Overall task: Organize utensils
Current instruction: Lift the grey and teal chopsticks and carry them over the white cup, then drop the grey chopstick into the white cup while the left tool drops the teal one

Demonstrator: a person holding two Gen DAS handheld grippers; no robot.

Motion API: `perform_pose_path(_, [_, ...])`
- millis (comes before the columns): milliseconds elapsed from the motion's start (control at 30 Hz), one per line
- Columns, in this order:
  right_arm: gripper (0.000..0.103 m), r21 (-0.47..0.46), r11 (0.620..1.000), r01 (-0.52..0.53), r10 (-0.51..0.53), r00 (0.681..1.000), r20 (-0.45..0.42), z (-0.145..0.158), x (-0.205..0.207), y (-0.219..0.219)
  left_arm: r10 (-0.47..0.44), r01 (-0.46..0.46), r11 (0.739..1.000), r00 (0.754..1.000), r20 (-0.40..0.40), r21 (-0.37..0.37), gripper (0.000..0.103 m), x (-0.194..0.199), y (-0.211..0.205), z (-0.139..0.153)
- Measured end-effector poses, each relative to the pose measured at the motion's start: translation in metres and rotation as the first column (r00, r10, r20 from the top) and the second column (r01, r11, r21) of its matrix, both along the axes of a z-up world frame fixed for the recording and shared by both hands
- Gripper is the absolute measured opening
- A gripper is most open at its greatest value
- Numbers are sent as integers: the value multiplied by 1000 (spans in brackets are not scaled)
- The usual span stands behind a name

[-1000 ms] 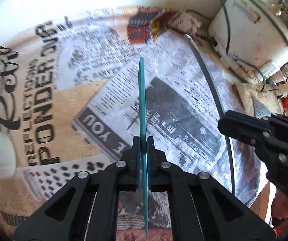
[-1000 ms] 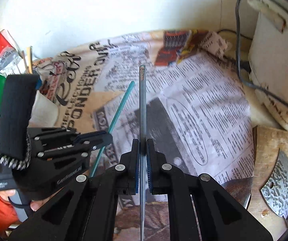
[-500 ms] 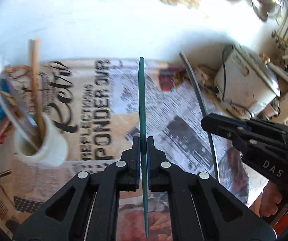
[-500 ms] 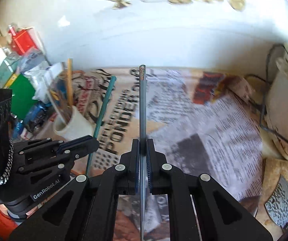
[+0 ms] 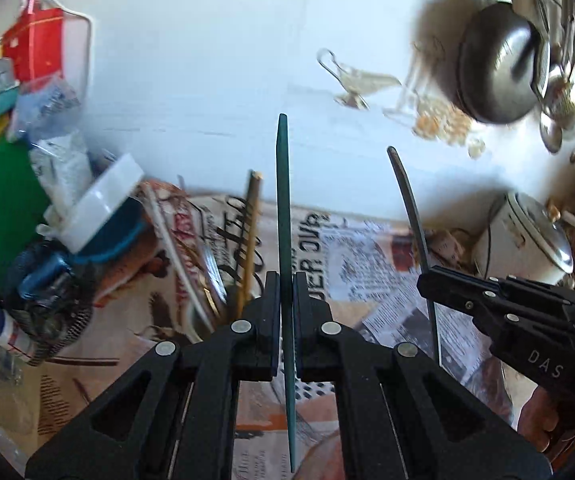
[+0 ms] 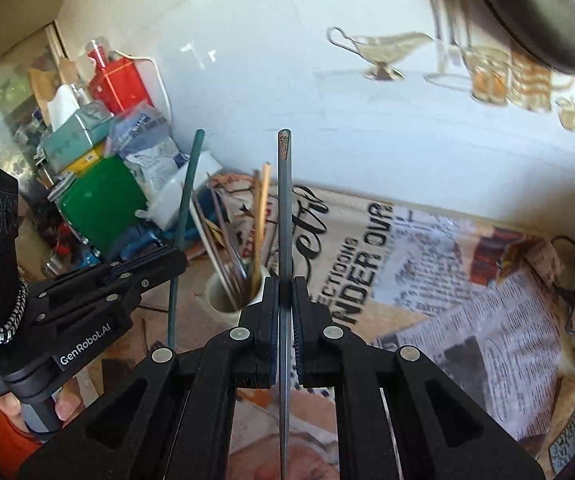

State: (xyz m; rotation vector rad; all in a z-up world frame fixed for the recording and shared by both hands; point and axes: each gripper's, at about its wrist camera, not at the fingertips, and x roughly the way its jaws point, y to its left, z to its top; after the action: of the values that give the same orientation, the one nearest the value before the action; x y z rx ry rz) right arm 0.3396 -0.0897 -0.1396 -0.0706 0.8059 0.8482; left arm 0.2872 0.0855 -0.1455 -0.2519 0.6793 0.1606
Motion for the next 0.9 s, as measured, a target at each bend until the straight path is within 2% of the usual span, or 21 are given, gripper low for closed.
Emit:
perform_pose_path(167, [6,24,1000,-15,14,999,37,9,-4,30,35,-35,999,996,84,-2,4,-12,33,16])
perform_pose_path(467, [6,59,998,26,-30,997,73,13,3,72,67,-72,997,984,163,26,4,-1,69,26])
perform_pose_path(700, [6,85,992,94,-100,992,71,4,27,91,98,-108,994,968,229,30,4,18,89,19])
perform_pose_path(900, [6,109,979,171,-178,983,51,-13,53,103,115,-119,993,965,235,1,4,45,104,-3])
